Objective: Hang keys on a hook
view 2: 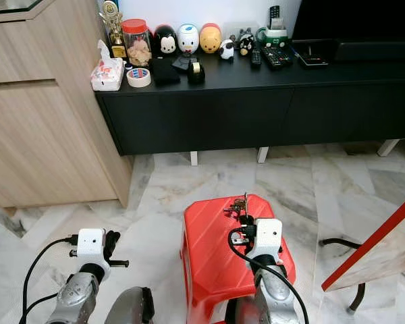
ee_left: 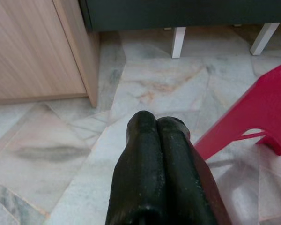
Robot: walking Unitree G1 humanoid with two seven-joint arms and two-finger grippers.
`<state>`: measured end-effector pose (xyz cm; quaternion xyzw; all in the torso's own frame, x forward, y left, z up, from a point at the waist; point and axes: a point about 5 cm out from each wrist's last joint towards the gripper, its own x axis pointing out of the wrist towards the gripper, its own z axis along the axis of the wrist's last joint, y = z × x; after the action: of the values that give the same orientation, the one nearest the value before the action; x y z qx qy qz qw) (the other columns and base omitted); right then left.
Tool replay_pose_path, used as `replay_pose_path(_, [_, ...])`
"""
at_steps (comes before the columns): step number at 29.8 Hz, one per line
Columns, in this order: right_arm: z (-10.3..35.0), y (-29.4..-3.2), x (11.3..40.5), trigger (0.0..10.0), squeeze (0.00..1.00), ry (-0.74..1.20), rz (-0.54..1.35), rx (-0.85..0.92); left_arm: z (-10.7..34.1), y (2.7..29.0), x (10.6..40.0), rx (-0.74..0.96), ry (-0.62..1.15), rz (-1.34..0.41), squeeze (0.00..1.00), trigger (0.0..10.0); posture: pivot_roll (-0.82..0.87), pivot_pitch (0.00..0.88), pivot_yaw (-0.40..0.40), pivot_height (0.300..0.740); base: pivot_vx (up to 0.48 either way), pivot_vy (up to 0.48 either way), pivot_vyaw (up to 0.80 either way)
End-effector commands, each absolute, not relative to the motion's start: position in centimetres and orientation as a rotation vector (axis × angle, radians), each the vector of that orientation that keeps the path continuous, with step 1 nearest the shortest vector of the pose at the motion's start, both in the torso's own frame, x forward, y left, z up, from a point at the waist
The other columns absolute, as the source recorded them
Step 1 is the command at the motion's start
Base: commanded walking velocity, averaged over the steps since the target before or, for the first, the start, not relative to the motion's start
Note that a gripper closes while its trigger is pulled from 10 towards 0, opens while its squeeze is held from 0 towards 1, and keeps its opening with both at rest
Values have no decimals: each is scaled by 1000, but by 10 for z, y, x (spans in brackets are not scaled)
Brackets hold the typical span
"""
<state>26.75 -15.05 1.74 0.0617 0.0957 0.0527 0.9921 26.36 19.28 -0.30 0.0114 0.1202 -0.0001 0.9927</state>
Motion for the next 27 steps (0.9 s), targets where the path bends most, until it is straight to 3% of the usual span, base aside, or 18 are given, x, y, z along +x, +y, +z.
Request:
replay_pose_path(1, [26, -150, 274, 10000, 0, 159, 102, 127, -5, 192, 262, 33, 250, -5, 0, 10000, 11, 35, -17, 613, 0, 0, 0])
replay_pose_path(8, [27, -149, 275, 10000, 0, 164, 101, 130, -3, 192, 263, 34, 246, -8, 0, 10000, 9, 41, -13, 613, 0, 0, 0])
replay_pose_path(27, [25, -151, 278, 10000, 0, 183, 92, 124, -1, 193, 263, 32, 232, -11, 0, 10000, 10, 37, -11, 613, -288, 0, 0])
